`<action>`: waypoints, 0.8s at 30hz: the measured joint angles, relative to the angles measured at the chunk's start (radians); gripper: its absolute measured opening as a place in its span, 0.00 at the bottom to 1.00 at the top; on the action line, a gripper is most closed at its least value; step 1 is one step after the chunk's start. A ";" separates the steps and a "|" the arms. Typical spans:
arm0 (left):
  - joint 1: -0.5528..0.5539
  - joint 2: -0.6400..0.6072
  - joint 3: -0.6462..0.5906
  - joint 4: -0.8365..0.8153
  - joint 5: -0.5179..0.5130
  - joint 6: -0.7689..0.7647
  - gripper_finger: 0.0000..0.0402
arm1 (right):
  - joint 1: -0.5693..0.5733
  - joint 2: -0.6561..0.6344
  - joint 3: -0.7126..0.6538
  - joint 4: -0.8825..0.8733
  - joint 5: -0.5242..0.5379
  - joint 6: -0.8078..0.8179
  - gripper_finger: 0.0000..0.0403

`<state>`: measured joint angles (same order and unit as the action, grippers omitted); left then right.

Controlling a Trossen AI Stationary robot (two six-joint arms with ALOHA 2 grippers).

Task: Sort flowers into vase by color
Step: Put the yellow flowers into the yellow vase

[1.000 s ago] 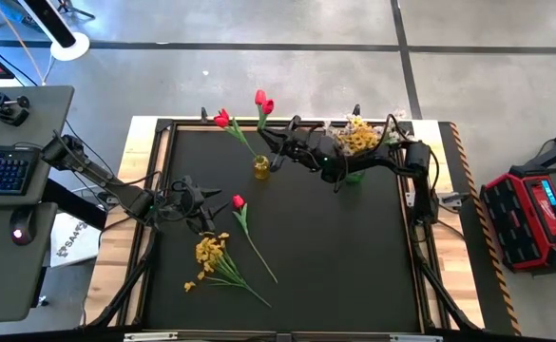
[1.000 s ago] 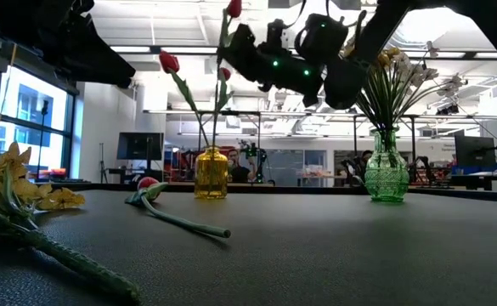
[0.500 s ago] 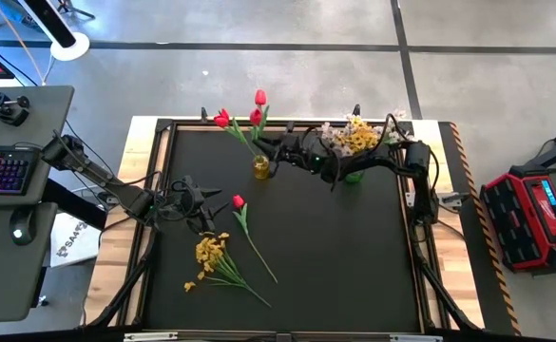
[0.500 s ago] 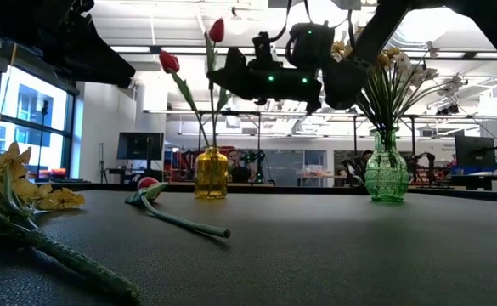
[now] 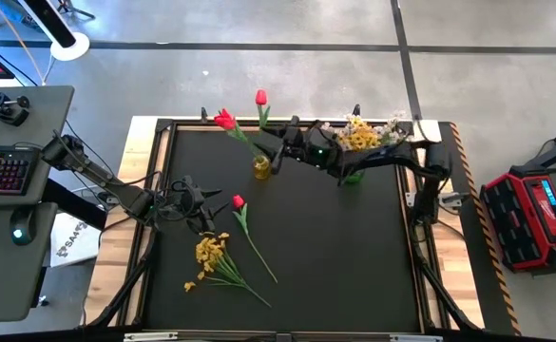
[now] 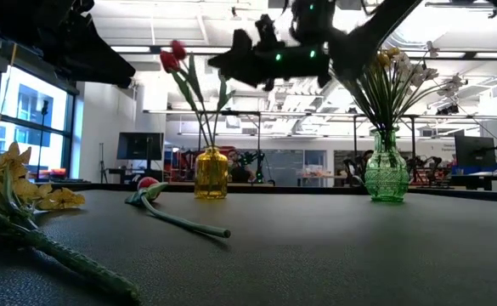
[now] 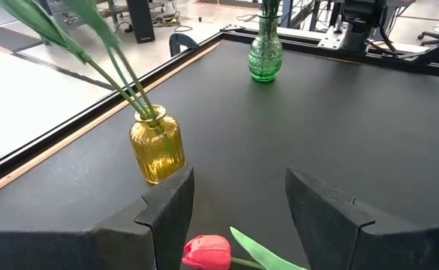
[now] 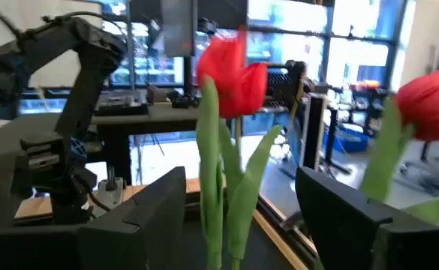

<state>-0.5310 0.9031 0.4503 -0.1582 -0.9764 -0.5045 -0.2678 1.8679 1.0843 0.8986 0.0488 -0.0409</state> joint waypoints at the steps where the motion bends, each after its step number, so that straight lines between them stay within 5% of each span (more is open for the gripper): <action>1: 0.000 0.000 0.000 0.000 0.000 0.000 0.50 | 0.005 -0.026 0.000 -0.035 0.010 0.006 0.59; 8: 0.000 0.000 0.000 0.006 0.000 0.000 0.50 | 0.098 -0.193 0.001 -0.244 0.029 -0.073 0.57; 15: 0.000 0.000 0.000 0.023 0.000 0.005 0.50 | 0.282 -0.336 0.001 -0.516 0.190 -0.140 0.52; 24: 0.000 0.000 0.000 0.028 -0.023 0.012 0.50 | 0.482 -0.359 0.001 -0.797 0.213 0.067 0.50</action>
<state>-0.5312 0.9031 0.4503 -0.1300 -0.9994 -0.4926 0.2142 1.5089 1.0855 0.1018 0.2619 0.0261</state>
